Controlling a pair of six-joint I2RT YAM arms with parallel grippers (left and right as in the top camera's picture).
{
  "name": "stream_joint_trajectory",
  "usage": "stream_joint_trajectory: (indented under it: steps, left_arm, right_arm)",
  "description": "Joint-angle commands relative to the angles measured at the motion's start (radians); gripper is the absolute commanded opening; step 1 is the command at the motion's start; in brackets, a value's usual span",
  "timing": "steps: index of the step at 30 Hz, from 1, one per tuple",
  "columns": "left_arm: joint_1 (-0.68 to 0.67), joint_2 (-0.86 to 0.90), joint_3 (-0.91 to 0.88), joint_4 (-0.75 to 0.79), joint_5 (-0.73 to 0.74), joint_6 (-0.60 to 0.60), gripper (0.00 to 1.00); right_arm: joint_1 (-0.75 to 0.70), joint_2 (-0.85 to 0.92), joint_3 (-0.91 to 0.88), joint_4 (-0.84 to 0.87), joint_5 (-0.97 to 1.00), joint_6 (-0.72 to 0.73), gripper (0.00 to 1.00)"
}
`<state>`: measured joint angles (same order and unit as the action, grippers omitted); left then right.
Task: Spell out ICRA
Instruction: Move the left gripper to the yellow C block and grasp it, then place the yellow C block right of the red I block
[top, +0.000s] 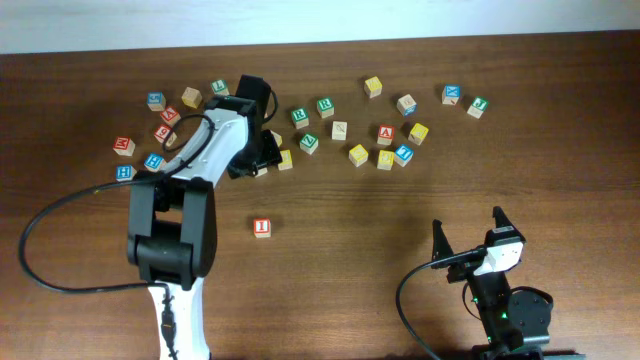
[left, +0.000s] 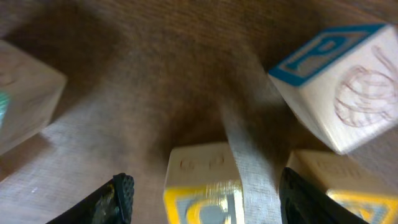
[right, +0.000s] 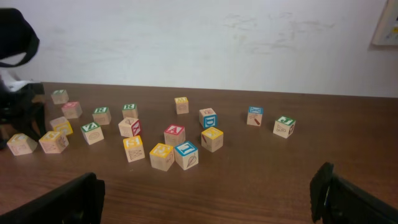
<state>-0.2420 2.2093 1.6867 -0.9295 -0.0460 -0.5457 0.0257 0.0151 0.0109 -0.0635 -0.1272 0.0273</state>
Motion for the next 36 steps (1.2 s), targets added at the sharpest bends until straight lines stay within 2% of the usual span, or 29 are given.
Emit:
stream_joint_trajectory:
  steps: [1,4,6,9,10,14,18,25,28,30,34,36]
  left_arm:
    - [0.003,0.014,0.000,0.028,-0.031,-0.011,0.55]
    - [0.003,0.014,0.000,0.040,-0.061,-0.011,0.52]
    - [0.003,0.014,0.000,0.040,-0.060,-0.011,0.43]
    - [0.003,0.014,0.000,0.035,-0.056,-0.011,0.38]
    - [0.003,0.014,0.000,0.035,-0.056,-0.011,0.33]
    - [0.003,0.014,0.000,0.024,-0.056,-0.011,0.33]
    - [0.003,0.010,0.001,0.007,-0.023,0.045,0.24]
    - [0.002,-0.098,0.003,-0.050,0.001,0.050,0.24]
    - [-0.005,-0.190,0.003,-0.160,0.195,0.050,0.22]
    - [-0.040,-0.204,0.003,-0.229,0.296,0.101,0.22]
    - [-0.163,-0.204,-0.029,-0.336,0.240,0.113,0.20]
    - [-0.243,-0.204,-0.102,-0.319,0.151,0.033,0.21]
  right_arm:
    - [0.001,-0.007,-0.005,-0.007,0.008,0.011,0.98]
    - [0.001,-0.007,-0.005,-0.007,0.008,0.011,0.98]
    - [0.001,-0.007,-0.005,-0.007,0.008,0.011,0.98]
    - [0.001,-0.007,-0.005,-0.007,0.008,0.011,0.98]
    - [0.001,-0.007,-0.005,-0.007,0.008,0.011,0.98]
    - [0.001,-0.007,-0.005,-0.007,0.008,0.011,0.98]
    - [0.001,-0.007,-0.005,-0.007,0.008,0.011,0.98]
    - [0.001,-0.007,-0.005,-0.007,0.008,0.011,0.98]
    - [0.001,-0.007,-0.005,-0.007,0.008,0.011,0.98]
    - [0.001,-0.007,-0.005,-0.007,0.008,0.011,0.98]
    - [0.001,-0.007,-0.005,-0.007,0.008,0.011,0.98]
    - [0.001,-0.007,-0.005,-0.007,0.008,0.011,0.98]
